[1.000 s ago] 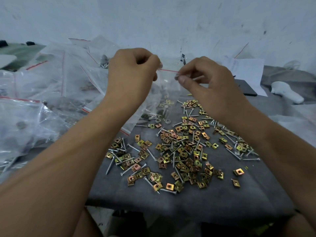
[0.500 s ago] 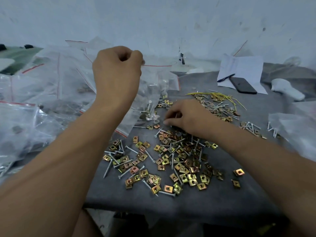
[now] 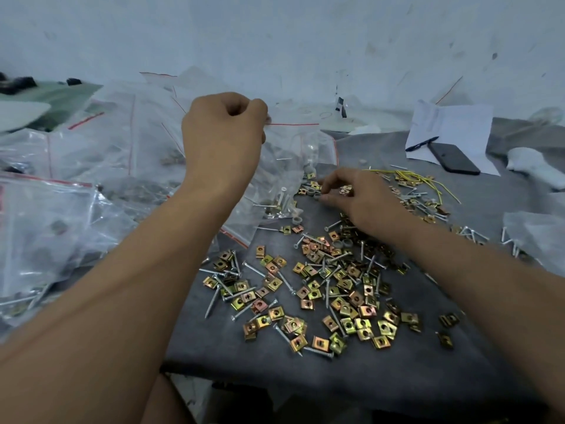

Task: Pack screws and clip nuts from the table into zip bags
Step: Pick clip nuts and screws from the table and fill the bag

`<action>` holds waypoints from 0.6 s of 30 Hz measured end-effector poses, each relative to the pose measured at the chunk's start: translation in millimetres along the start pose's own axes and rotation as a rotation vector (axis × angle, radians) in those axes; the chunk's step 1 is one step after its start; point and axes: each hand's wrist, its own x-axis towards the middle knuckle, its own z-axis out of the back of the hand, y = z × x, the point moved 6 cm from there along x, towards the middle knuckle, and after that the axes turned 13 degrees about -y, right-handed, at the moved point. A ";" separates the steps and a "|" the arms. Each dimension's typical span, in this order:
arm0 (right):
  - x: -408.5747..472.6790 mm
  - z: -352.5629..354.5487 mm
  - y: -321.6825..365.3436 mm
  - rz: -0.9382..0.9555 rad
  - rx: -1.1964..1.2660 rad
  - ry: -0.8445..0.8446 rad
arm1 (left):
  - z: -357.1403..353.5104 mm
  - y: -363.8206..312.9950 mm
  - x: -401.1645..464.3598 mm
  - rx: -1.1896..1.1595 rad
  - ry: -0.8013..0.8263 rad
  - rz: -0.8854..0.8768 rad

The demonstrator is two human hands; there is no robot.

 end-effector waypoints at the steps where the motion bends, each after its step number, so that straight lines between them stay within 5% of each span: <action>1: -0.7 -2.8 0.9 0.023 -0.011 0.012 | -0.1 0.3 0.4 -0.002 0.001 0.006; 18: -0.1 -0.7 2.7 0.123 -0.197 0.026 | -6.1 0.1 -4.5 -0.013 0.035 0.014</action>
